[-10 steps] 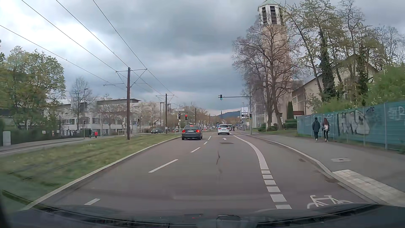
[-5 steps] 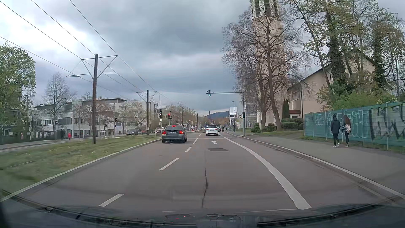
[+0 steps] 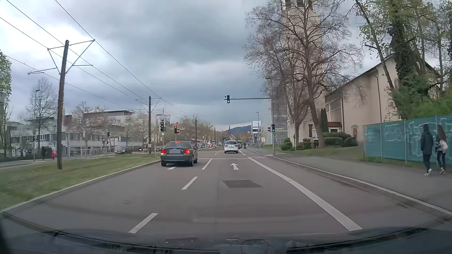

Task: Follow the waypoints while adhering to traffic rules and regulations

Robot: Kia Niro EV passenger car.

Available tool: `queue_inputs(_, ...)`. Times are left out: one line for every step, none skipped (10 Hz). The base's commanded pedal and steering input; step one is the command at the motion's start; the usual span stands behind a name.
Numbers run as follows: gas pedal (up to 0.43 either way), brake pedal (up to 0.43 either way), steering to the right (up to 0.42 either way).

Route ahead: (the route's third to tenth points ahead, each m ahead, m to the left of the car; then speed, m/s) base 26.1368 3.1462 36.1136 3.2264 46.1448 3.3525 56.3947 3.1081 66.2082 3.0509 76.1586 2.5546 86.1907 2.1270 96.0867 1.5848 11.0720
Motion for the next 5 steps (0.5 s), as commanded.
queue_inputs(0.098, 0.000, 0.000)
queue_inputs(0.098, 0.000, -0.002)
queue_inputs(0.098, 0.000, -0.005)
queue_inputs(0.098, 0.000, -0.008)
queue_inputs(0.098, 0.000, -0.010)
